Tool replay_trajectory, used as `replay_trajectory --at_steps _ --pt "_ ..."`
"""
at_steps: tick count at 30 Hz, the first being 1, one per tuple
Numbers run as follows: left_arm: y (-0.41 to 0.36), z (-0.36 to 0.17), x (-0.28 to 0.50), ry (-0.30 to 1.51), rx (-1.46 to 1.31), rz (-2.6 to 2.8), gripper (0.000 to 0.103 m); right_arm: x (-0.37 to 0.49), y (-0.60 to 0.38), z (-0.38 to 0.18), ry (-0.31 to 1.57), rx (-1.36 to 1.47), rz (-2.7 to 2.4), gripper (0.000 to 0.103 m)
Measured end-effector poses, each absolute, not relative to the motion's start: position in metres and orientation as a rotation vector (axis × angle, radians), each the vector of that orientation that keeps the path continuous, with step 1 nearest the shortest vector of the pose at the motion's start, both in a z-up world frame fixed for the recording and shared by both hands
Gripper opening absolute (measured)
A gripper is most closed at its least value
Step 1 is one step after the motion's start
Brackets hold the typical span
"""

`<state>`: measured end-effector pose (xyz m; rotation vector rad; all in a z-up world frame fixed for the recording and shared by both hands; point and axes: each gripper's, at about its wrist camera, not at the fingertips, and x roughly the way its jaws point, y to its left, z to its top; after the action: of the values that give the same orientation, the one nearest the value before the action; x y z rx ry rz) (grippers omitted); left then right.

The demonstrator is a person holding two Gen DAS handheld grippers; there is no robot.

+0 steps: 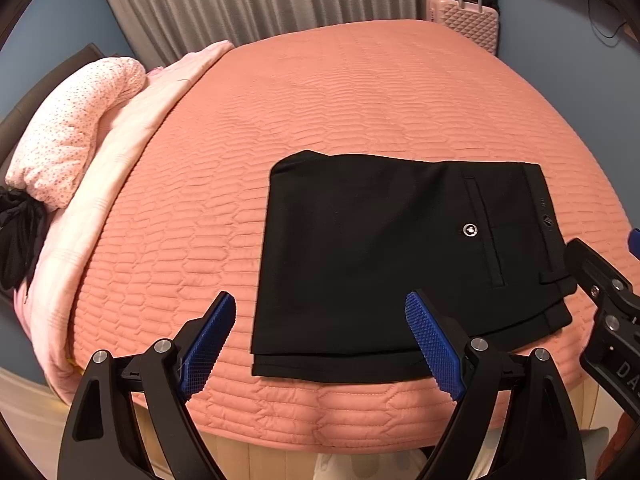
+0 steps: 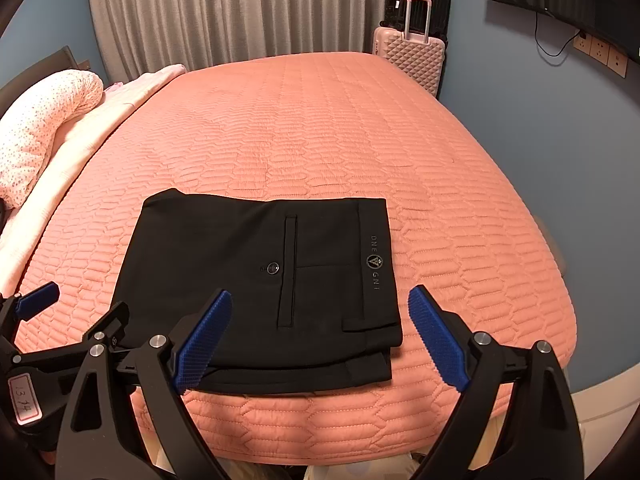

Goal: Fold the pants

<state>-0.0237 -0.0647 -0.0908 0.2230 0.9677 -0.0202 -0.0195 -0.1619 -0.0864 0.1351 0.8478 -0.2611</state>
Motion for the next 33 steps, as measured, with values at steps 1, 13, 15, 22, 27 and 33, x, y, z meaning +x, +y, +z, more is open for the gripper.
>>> replay_trajectory --at_steps 1,13,15,22,27,33 --pt "-0.0637 -0.0911 -0.0221 0.981 0.218 -0.011 0.085 -0.0194 -0.1621 -0.0865 0.848 0.136 -0.262 0.088" --pt "-0.0617 -0.0918 -0.0211 1.009 0.194 -0.025 0.085 -0.0217 -0.1637 -0.0871 0.847 0.141 -0.269 0.088" --pt "-0.0635 -0.0915 -0.021 1.006 0.2 -0.026 0.085 -0.0225 -0.1642 -0.0862 0.846 0.143 -0.27 0.088" --pt "-0.0656 -0.0913 -0.0207 1.007 0.205 -0.031 0.085 -0.0222 -0.1673 -0.0837 0.841 0.144 -0.275 0.088" --pt "-0.0667 -0.0916 -0.0197 1.009 0.204 -0.031 0.085 -0.022 -0.1676 -0.0837 0.842 0.144 -0.275 0.088" --pt "-0.0672 -0.0918 -0.0196 1.013 0.204 -0.033 0.085 -0.0218 -0.1673 -0.0836 0.84 0.145 -0.275 0.088"
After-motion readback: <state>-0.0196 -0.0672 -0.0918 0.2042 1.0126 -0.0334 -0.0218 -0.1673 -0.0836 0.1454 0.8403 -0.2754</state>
